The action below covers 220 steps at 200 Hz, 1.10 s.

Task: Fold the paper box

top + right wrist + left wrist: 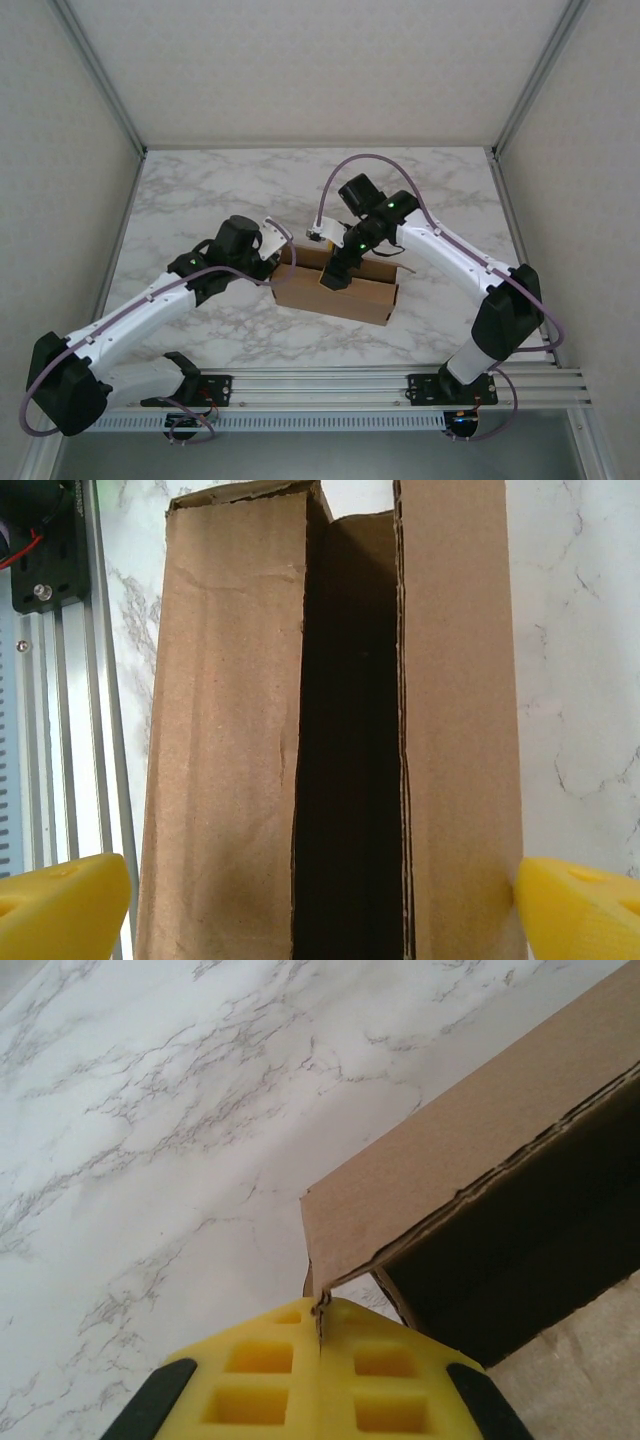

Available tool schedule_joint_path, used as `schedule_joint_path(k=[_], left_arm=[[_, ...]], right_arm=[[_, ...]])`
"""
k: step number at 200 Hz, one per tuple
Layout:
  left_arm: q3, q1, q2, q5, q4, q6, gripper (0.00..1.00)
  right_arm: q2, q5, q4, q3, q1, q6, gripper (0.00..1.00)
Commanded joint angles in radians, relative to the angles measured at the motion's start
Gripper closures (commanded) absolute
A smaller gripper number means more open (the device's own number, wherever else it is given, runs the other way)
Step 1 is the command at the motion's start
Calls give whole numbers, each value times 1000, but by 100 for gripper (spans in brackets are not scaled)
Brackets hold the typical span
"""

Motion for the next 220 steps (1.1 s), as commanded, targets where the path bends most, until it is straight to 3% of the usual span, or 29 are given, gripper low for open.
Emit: schedule_joint_path(k=[1,80,113,157,203,220], left_arm=[[9,-10,-15,-25,1,12,100],[30,-15,7,-29,-11,7,100],[37,-16,-2,-33,-17,4,100],[35,-20,-16,-32,-21,-2,100],[33,-24,-33,-30,-22,-12,100],[28,-26,-33,-30,-18,-13,100]], right_arm=[[13,-31,-22,-6,5,14,1],[17,92,28,-80,12,-41,6],[16,109,30,-79,18,-48,21],[-13,126,34,-71,28,-45,63],[-47,143,61,-96,32,-38,74],[-60,142,72,-87,31,-28,70]])
